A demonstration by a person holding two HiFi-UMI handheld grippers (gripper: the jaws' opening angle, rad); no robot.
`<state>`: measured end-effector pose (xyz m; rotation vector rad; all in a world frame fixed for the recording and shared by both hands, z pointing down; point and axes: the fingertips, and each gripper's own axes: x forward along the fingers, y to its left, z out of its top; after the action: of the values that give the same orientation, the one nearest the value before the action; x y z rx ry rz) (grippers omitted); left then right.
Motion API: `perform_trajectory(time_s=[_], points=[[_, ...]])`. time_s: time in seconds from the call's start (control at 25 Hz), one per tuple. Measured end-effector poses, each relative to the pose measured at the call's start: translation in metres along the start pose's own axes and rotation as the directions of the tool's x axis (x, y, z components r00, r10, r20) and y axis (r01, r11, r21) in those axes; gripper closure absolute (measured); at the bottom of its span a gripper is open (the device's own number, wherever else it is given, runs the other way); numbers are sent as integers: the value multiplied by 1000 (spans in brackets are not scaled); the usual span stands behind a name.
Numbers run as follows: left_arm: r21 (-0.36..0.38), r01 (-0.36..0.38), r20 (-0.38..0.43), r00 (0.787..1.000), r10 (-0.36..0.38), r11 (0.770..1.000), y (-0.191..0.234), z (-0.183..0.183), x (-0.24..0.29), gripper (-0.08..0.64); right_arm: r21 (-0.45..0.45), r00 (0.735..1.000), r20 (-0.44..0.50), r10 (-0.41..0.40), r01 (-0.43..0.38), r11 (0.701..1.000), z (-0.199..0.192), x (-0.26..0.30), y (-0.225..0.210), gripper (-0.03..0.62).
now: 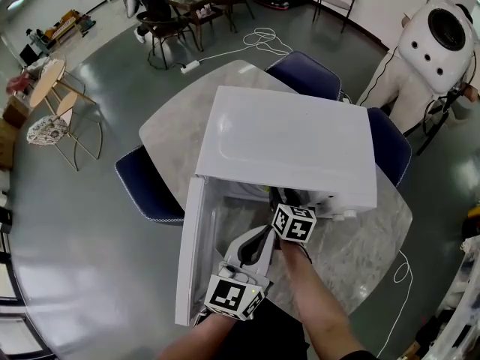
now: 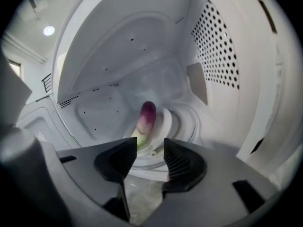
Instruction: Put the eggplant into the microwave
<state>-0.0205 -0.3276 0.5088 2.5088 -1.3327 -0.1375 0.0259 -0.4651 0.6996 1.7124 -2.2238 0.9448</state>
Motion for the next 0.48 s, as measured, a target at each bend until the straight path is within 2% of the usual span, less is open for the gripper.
perform_trajectory(time_s=[0.2, 0.48], points=[[-41, -8, -25, 1000, 7, 999, -2, 0, 0, 552, 19, 997, 45, 58, -59, 998, 14, -39, 13, 437], [-73, 11, -66, 998, -16, 997, -15, 19, -8, 552, -11, 983, 65, 174, -173, 985, 47, -114, 54, 573]])
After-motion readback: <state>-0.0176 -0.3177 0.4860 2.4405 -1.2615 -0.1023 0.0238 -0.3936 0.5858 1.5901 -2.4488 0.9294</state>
